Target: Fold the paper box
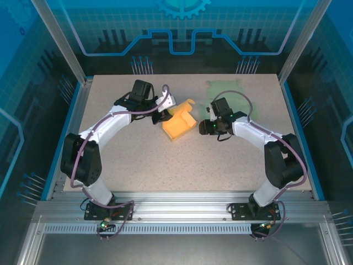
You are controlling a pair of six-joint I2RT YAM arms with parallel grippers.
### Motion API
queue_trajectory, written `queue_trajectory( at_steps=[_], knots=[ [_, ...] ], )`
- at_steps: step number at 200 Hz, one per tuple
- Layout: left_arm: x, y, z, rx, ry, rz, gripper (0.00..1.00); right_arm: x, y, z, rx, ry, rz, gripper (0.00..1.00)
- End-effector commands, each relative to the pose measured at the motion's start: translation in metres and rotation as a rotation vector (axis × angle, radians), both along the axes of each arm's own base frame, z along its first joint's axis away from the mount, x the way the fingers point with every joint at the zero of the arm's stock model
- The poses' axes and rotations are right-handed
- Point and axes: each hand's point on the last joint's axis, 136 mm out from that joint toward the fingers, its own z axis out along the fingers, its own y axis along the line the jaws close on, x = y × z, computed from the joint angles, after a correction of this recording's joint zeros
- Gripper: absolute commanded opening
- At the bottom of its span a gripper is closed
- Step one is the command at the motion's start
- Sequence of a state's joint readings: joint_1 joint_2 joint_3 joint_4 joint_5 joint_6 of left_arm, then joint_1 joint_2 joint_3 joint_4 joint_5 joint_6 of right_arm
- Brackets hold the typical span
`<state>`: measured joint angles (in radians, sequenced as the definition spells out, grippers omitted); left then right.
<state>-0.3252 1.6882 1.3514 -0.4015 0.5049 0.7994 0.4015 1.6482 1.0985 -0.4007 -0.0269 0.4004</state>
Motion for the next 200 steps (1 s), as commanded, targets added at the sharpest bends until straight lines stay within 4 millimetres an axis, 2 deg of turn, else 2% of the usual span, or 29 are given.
queue_trajectory(
  at_steps=[1, 13, 18, 23, 31, 41, 64, 83, 128, 149, 164, 169, 200],
  knots=[
    [-0.022, -0.005, 0.006, -0.046, 0.034, -0.086, 0.21, 0.009, 0.016, 0.008, 0.049, -0.061, 0.029, 0.57],
    [-0.017, -0.004, 0.005, -0.041, 0.026, -0.067, 0.21, 0.014, 0.017, 0.006, 0.036, -0.075, 0.044, 0.57],
    [-0.013, -0.003, 0.005, -0.037, 0.019, -0.048, 0.25, 0.017, 0.018, 0.006, 0.032, -0.079, 0.050, 0.57],
    [-0.008, -0.001, 0.004, -0.029, 0.012, -0.026, 0.35, 0.020, 0.019, 0.006, 0.027, -0.079, 0.054, 0.57],
    [0.000, 0.001, 0.004, -0.021, 0.008, 0.018, 0.57, 0.025, 0.021, 0.007, 0.023, -0.081, 0.064, 0.57],
    [0.010, 0.005, 0.005, -0.005, 0.002, 0.071, 0.72, 0.029, 0.024, 0.009, 0.027, -0.085, 0.072, 0.57],
    [0.024, 0.007, 0.011, 0.001, -0.024, 0.132, 0.74, 0.036, 0.028, 0.015, 0.039, -0.103, 0.075, 0.58],
    [0.028, 0.002, 0.008, 0.028, -0.022, 0.136, 0.72, 0.039, 0.028, 0.016, 0.039, -0.107, 0.071, 0.58],
    [0.034, -0.015, -0.026, 0.125, 0.043, 0.122, 0.65, 0.041, 0.025, 0.013, 0.036, -0.102, 0.051, 0.59],
    [0.039, -0.020, -0.036, 0.161, 0.061, 0.125, 0.50, 0.039, 0.023, 0.013, 0.043, -0.103, 0.046, 0.59],
    [0.039, -0.024, -0.037, 0.158, 0.060, 0.106, 0.21, 0.037, 0.022, 0.012, 0.049, -0.106, 0.045, 0.59],
    [0.037, -0.027, -0.035, 0.147, 0.059, 0.087, 0.15, 0.035, 0.022, 0.011, 0.051, -0.107, 0.047, 0.59],
    [0.008, -0.042, -0.017, 0.058, 0.025, -0.075, 0.12, 0.026, 0.018, 0.008, 0.065, -0.124, 0.041, 0.59]
  ],
)
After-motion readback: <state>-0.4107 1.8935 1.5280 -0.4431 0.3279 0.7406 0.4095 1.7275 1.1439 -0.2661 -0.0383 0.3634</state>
